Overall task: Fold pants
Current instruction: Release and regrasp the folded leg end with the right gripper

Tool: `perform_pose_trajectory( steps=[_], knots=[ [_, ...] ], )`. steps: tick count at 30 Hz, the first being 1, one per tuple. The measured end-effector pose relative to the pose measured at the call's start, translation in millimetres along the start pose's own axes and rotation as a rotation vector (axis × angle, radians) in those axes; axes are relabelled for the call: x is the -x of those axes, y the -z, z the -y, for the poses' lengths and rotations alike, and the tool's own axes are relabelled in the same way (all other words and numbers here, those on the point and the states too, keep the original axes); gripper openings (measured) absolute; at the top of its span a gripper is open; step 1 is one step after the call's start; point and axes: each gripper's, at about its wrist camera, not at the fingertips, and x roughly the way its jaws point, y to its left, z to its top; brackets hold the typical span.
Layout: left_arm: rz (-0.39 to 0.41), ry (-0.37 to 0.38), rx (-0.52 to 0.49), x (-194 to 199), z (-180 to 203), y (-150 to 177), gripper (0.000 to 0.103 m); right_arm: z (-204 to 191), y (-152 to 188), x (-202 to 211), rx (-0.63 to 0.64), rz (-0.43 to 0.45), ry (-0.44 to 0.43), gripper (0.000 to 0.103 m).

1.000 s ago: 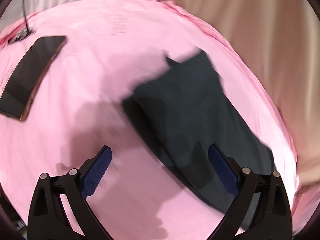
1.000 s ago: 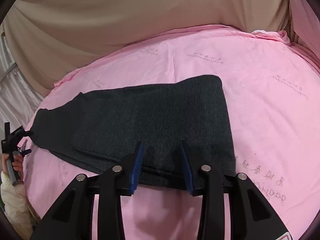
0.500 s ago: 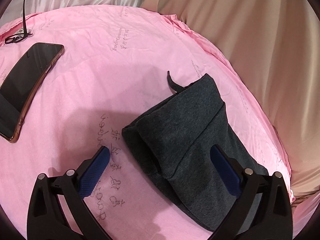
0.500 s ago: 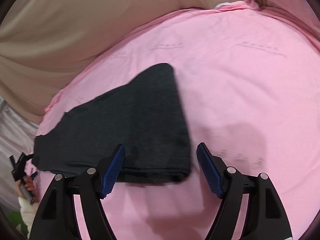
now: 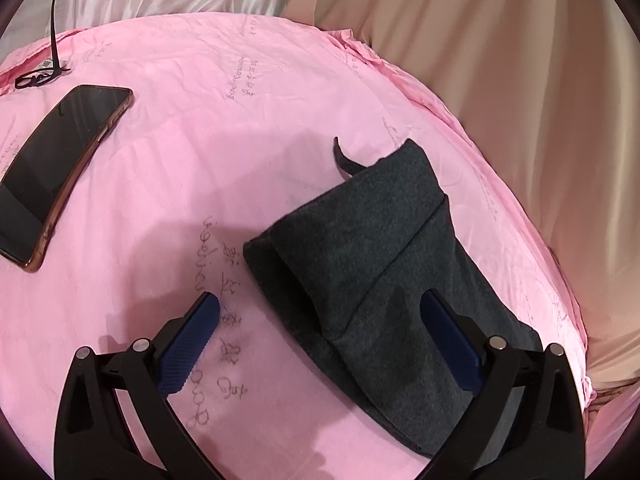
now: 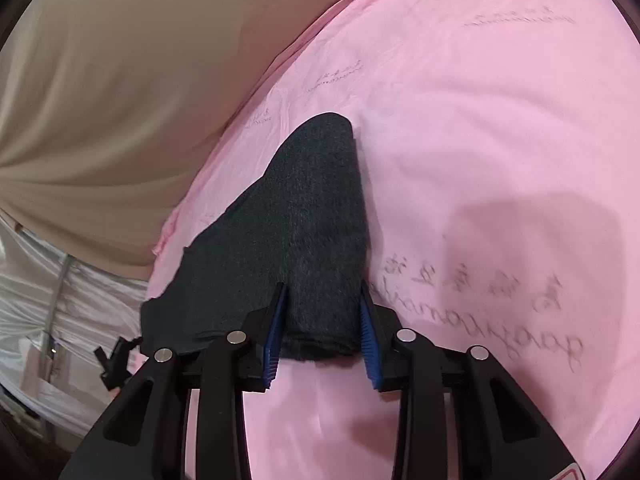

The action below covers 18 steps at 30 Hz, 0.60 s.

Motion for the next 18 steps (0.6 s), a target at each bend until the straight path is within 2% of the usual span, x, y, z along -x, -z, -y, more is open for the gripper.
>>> perform_pose_trajectory(
  steps=[5, 9, 12, 13, 14, 15, 18],
  knots=[
    [-0.004, 0.01, -0.007, 3.7, -1.2, 4.9, 0.098, -7.3, 12.0, 2.7, 0.037, -0.019, 0.0, 0.045],
    [0.008, -0.02, -0.02, 2.8, 3.7, 7.7, 0.098, -12.1, -11.4, -19.2, 0.005, 0.022, -0.05, 0.05],
    [0.005, -0.014, -0.019, 2.8, 3.5, 8.0, 0.098, -19.9, -16.7, -36.2, 0.0, 0.02, -0.104, 0.052],
    [0.003, -0.01, -0.017, 2.7, 3.1, 8.0, 0.098, -23.8, -18.5, -43.1, -0.003, 0.023, -0.126, 0.045],
    [0.002, -0.006, -0.014, 2.5, 2.3, 7.7, 0.098, -26.5, -19.1, -49.4, -0.004, 0.023, -0.132, 0.029],
    [0.001, -0.005, -0.01, 2.5, 1.9, 7.5, 0.098, -28.6, -18.7, -52.1, -0.006, 0.033, -0.131, 0.018],
    [-0.014, 0.0, 0.012, 4.4, 0.9, 7.9, 0.098, -41.5, -16.2, -31.7, 0.073, 0.13, -0.01, 0.014]
  ],
)
